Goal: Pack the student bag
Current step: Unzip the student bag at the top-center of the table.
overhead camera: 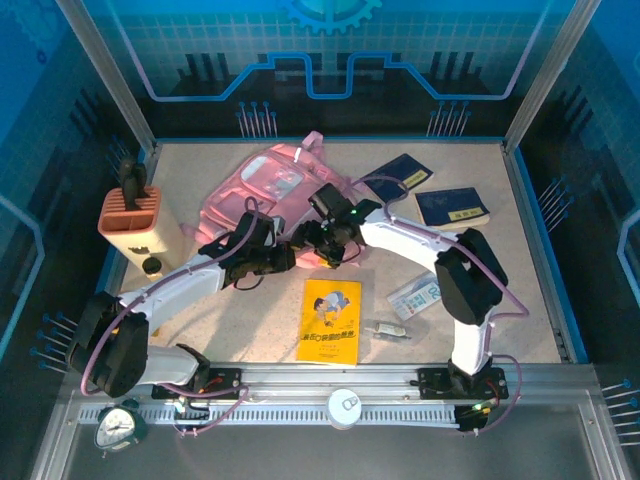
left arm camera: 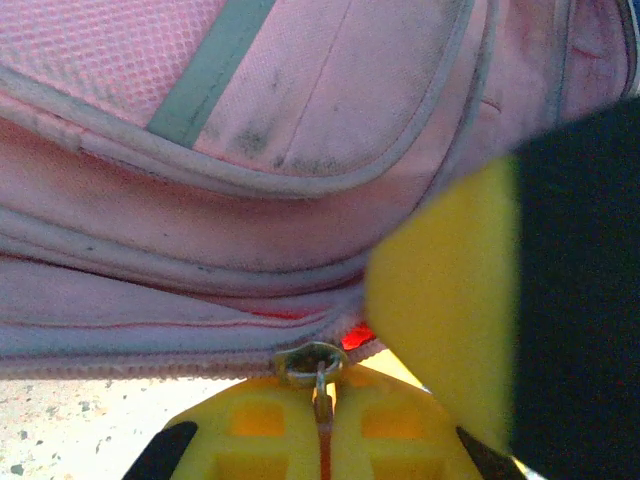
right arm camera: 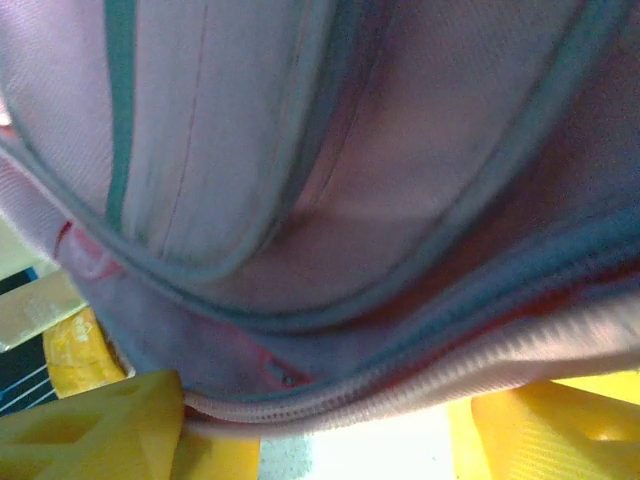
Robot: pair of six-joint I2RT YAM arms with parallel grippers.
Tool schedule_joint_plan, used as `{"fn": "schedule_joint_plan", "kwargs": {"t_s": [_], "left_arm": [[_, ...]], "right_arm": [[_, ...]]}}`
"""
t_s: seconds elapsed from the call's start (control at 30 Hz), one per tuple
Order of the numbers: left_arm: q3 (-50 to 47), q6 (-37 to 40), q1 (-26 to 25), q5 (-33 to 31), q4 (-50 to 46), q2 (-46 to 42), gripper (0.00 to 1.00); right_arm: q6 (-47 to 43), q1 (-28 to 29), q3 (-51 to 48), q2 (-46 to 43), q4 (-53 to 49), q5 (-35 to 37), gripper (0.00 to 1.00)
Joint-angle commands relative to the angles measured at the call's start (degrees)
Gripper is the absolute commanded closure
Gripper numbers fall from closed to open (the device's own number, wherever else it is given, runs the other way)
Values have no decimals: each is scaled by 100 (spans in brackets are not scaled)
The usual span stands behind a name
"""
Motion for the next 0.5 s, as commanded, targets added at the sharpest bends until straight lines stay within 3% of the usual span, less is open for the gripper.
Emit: {"fn": "schedule_joint_plan", "kwargs": {"t_s": [0.0,0.4,0.47], "left_arm": [[23,83,-55,138,343,-47,100],[-20,451,39,-652,-346,-145,100],[-91,446,168,-671,-386,-172,100]], "right_arm": [[22,23,306,386,-138,73,29],[-294,-235,18,259,-181,737,96],[-318,-298,-24,190,-207,843,100]]}}
